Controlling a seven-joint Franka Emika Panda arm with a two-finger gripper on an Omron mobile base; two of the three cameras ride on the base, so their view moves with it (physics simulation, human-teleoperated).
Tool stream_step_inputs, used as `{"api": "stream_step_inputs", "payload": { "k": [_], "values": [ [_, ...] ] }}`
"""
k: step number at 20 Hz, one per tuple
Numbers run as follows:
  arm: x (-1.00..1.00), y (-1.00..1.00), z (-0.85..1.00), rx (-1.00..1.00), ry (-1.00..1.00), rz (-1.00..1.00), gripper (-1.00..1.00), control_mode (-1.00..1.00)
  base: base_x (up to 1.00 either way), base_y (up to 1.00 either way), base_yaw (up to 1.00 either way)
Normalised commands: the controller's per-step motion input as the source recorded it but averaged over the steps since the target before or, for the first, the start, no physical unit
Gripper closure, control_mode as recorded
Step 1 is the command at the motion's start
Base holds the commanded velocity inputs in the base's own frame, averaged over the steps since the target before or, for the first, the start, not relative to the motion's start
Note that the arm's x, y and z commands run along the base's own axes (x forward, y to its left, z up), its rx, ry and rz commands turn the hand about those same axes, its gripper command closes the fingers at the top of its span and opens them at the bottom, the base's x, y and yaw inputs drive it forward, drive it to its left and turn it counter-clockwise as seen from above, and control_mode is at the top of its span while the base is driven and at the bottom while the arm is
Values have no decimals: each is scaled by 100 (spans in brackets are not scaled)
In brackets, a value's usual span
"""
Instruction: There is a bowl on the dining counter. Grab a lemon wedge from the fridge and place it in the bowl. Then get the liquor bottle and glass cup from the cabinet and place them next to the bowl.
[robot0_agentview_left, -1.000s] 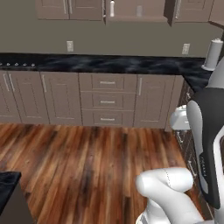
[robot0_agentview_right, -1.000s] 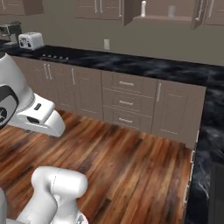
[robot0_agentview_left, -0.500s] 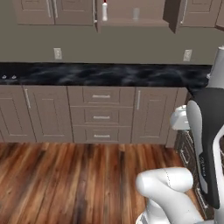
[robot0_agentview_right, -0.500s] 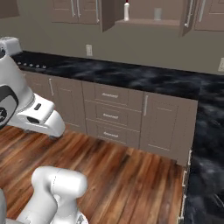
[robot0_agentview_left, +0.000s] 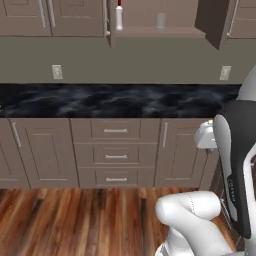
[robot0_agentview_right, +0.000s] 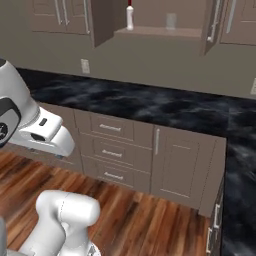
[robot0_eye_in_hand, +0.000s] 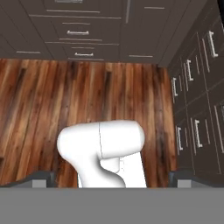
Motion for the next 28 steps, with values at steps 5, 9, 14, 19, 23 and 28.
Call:
{"api": "stream_step_inputs", "payload": {
  "k": [5, 9, 14, 19, 23, 28],
  "values": [
    [0, 0, 0, 0, 0, 0, -100, 100, 100, 6, -2],
    [0, 0, 0, 0, 0, 0, -100, 100, 100, 0, -1],
    [0, 0, 0, 0, 0, 0, -100, 100, 100, 0, -1],
    [0, 0, 0, 0, 0, 0, -100, 100, 95, 0, -1],
    [0, 0, 0, 0, 0, 0, -100, 100, 73, 0, 0],
    [-20, 0, 12, 2, -2, -1, -100, -100, 7, 0, 0]
  ]
}}
